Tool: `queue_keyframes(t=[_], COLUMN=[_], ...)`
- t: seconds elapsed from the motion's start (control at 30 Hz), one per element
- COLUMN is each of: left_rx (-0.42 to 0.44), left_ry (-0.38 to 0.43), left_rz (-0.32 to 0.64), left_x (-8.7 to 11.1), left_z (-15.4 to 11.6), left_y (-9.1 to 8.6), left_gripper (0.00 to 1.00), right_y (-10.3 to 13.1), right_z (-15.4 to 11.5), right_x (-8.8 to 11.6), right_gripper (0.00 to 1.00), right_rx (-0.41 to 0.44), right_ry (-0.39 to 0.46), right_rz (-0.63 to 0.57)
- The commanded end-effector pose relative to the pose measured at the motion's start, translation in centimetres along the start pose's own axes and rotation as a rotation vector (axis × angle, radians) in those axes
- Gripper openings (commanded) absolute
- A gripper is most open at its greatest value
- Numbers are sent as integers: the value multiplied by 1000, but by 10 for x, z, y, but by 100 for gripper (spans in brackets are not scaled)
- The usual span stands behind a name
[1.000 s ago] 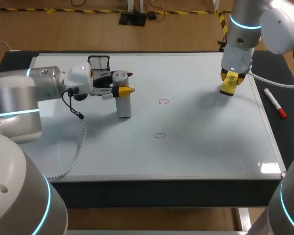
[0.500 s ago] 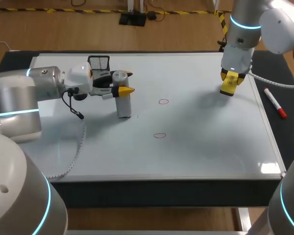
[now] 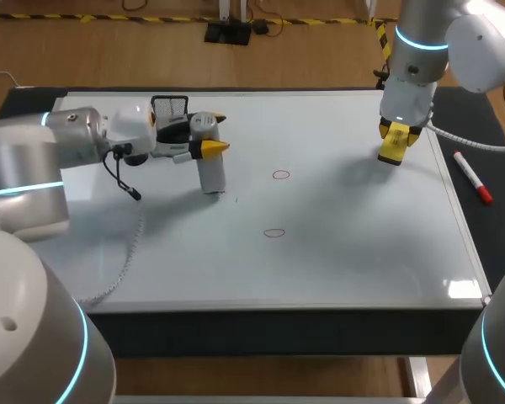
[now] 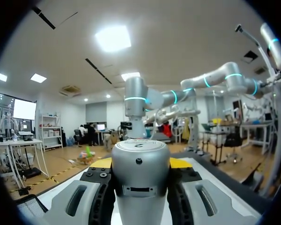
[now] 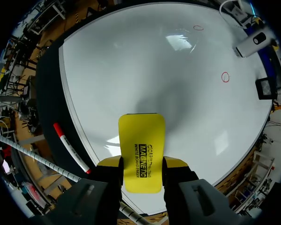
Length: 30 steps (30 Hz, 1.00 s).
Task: Pick up the inspection probe, press it on each red-marked spot on the whiteboard one by one, put down the probe, pick up the eraser, and wipe off all the red marks.
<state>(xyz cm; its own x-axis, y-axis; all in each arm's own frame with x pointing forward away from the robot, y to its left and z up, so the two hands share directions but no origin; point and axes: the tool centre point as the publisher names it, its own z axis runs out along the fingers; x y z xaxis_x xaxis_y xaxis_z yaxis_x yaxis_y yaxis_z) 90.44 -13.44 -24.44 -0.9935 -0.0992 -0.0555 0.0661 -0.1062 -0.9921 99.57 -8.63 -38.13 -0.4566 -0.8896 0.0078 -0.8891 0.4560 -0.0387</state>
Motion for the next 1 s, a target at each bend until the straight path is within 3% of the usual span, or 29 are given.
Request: queue_keyframes(t=[0.03,0.67,1.0], left_rx=[-14,-54,-48], left_ry=[-2,-113,-184], left_rz=[10,58,43], left_x=[3,-8,-13], left_z=[-13,-91,-139], left_y=[-16,-50,-47], left_gripper=[0,0,0], right_y=[-1,-1,-1], right_z=[-1,-1,-1], right_x=[0,0,0], right_gripper=[0,0,0], right_rx=[1,1,1], right_ry=[3,3,3], right_rz=[-1,-1,-1])
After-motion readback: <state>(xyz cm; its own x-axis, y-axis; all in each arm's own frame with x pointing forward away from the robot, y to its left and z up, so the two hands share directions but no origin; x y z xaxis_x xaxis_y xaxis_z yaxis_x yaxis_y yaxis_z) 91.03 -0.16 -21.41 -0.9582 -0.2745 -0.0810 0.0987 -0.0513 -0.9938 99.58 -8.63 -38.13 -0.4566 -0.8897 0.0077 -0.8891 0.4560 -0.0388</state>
